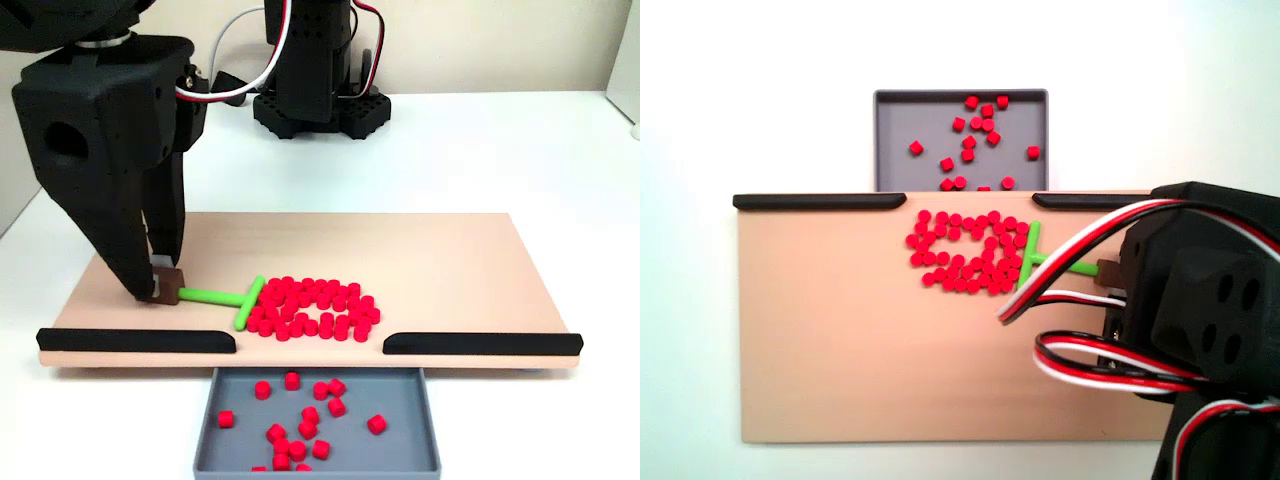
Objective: Push granules from right to the grey container
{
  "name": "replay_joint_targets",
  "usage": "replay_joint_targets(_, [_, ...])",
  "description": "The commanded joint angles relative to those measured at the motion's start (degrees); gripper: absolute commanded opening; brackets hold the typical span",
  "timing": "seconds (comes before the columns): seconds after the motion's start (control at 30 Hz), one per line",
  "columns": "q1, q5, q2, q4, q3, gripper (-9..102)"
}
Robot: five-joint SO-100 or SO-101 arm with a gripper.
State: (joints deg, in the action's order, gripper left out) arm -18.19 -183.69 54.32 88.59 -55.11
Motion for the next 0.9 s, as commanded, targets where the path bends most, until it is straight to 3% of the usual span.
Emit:
replay_joint_targets(0.0, [0.4,2.9,1.3,-0.1,1.8,0])
replay_joint_targets(0.87, [2.1,13.8,1.5,-0.1,1.8,0])
